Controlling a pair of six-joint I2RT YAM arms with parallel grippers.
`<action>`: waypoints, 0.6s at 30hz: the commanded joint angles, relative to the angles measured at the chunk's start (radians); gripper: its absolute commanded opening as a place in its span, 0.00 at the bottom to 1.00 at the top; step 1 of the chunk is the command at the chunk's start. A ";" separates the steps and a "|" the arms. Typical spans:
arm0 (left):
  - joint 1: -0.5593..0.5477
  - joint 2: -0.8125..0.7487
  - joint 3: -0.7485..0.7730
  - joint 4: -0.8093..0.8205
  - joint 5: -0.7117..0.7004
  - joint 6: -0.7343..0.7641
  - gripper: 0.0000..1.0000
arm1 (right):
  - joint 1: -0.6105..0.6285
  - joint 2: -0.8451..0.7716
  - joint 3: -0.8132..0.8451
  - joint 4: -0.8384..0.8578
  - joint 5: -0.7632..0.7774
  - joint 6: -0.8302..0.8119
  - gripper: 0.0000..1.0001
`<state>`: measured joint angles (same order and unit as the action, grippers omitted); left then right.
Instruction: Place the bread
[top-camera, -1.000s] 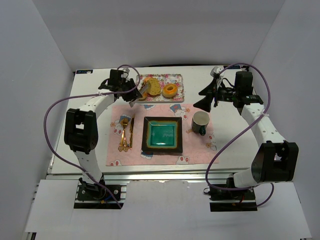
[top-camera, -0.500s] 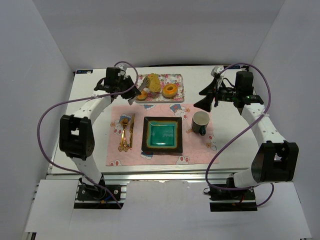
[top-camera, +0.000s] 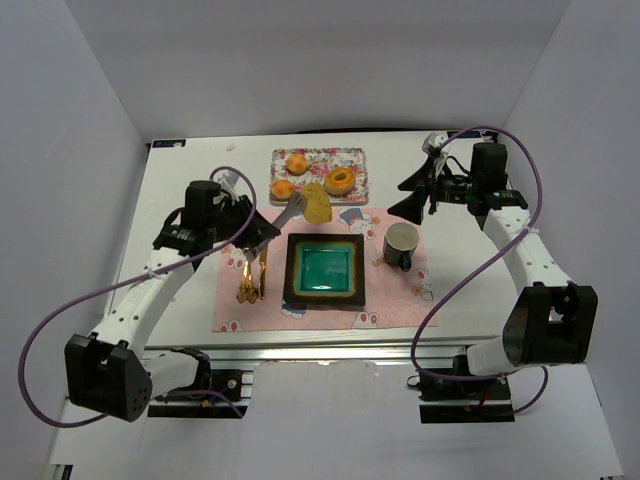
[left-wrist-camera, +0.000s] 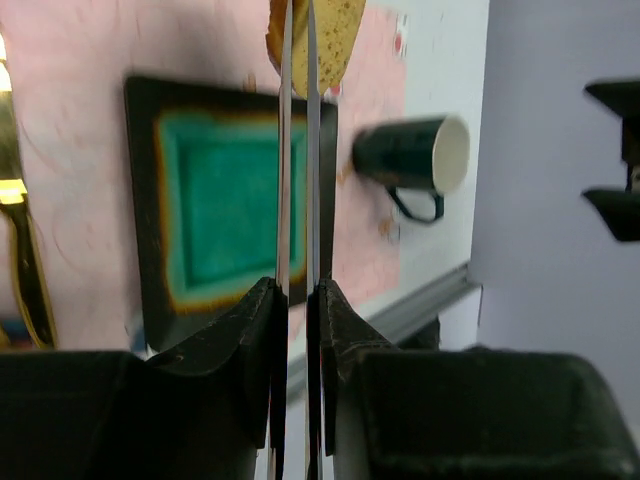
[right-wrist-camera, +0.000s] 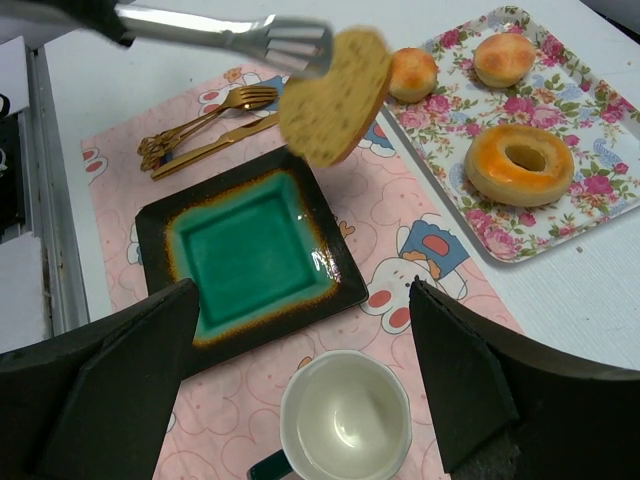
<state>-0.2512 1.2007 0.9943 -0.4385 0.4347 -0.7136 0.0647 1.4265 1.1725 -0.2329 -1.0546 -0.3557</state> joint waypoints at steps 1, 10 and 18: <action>-0.043 -0.090 -0.035 -0.120 0.062 -0.059 0.00 | -0.006 -0.001 0.035 0.001 -0.028 -0.012 0.89; -0.192 -0.119 -0.148 -0.117 0.079 -0.120 0.05 | -0.006 -0.003 0.032 0.012 -0.030 0.008 0.89; -0.211 -0.055 -0.120 -0.144 0.019 -0.063 0.36 | -0.006 -0.018 0.023 0.012 -0.025 0.008 0.89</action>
<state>-0.4557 1.1442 0.8459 -0.5777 0.4751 -0.8028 0.0647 1.4269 1.1725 -0.2333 -1.0584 -0.3500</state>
